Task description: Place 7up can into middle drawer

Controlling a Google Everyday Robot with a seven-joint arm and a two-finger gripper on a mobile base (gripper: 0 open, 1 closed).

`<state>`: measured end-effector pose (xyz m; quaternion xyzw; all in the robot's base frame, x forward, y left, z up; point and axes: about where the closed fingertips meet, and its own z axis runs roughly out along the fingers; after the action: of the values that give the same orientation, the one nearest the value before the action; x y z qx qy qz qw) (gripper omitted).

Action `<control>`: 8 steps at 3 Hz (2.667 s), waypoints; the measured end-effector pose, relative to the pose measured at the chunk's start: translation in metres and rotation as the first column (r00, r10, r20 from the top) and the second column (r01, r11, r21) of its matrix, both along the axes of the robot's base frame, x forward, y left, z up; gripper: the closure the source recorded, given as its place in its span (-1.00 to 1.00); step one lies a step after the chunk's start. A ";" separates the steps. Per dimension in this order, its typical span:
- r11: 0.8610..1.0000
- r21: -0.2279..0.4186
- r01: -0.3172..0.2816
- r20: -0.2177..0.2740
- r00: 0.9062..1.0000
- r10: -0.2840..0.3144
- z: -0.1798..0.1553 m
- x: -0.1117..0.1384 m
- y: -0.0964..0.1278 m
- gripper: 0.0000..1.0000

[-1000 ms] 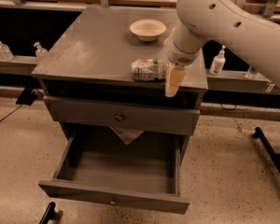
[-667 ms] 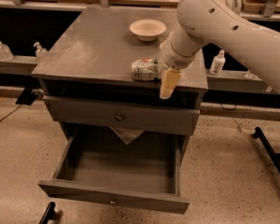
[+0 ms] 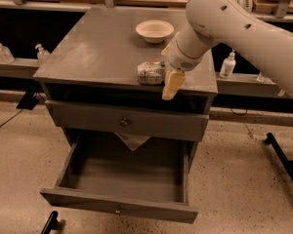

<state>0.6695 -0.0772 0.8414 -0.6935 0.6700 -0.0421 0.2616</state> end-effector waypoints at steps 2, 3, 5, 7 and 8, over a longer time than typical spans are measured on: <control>0.999 -0.002 -0.034 -0.014 0.999 0.033 -0.001 -0.005 0.001 0.43; 0.997 0.015 -0.079 -0.014 0.997 0.079 0.010 -0.009 0.003 0.91; 0.997 0.076 0.020 0.042 0.999 -0.023 0.021 -0.067 -0.040 1.00; 0.978 0.200 0.062 -0.025 0.998 -0.058 -0.020 -0.069 -0.038 1.00; 0.905 0.417 0.089 -0.116 0.992 -0.044 -0.100 -0.082 -0.020 1.00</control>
Offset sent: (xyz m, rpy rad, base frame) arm -0.0057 -0.0028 -0.0009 -0.0243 0.0107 0.0378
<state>0.5870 -0.0971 0.7412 -0.5987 0.6992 0.1308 0.3682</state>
